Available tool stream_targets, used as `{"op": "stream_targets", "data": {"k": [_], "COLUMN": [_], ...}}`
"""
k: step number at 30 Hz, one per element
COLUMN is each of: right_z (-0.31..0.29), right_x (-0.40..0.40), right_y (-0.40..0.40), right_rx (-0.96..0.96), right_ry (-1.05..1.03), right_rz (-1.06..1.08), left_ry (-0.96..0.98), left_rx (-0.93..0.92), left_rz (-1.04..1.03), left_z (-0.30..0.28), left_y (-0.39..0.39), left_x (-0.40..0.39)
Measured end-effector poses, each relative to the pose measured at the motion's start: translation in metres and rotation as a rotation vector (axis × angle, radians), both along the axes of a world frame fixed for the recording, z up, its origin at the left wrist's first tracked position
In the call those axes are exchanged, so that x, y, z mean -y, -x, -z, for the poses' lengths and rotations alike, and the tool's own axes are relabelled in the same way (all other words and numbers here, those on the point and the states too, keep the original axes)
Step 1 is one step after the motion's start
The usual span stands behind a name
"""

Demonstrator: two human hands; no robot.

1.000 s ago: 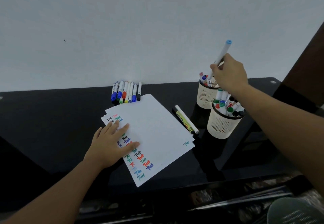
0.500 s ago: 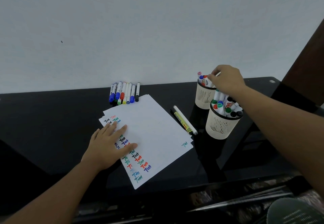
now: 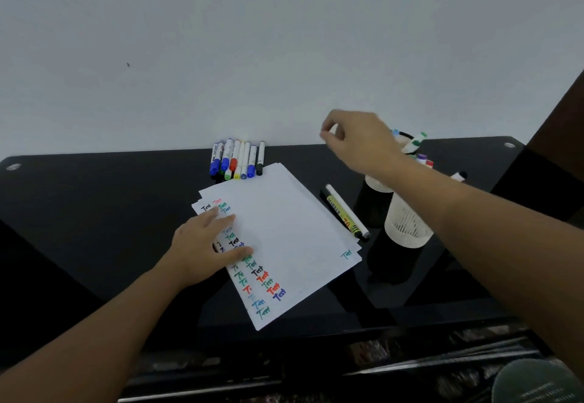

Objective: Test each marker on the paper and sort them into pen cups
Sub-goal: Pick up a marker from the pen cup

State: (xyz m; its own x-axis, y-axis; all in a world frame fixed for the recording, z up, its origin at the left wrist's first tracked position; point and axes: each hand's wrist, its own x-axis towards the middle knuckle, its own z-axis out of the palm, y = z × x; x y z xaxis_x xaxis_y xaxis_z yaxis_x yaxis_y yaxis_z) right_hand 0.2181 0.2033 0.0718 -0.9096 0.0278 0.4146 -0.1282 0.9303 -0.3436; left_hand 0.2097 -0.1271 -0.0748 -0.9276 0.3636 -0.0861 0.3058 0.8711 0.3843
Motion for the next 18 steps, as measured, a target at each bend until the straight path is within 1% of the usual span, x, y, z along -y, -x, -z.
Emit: {"op": "stream_targets", "data": {"k": [2,4,8,14,18], "right_z": [0.017,0.039,0.079,0.106,0.115], "right_x": [0.022,0.038,0.052,0.076,0.087], "right_y": [0.010,0.025,0.054,0.101,0.123], "right_rx": [0.096,0.196,0.332,0.389,0.382], "right_ry": [-0.081,-0.160,-0.248,-0.356,-0.425], "right_rz": [-0.099,-0.154,-0.163,-0.153,-0.162], "left_ry": [0.025,0.020,-0.026,-0.041,-0.027], "left_rx": [-0.047,-0.092,-0.100,-0.083,-0.071], "left_rz": [0.013,0.018,0.012,-0.006,-0.005], "left_z": [0.005,0.009,0.009,0.012,0.014], "left_y": [-0.001,-0.004,-0.004,-0.002,-0.001], "left_x": [0.003,0.004,-0.002,0.006,0.009]}}
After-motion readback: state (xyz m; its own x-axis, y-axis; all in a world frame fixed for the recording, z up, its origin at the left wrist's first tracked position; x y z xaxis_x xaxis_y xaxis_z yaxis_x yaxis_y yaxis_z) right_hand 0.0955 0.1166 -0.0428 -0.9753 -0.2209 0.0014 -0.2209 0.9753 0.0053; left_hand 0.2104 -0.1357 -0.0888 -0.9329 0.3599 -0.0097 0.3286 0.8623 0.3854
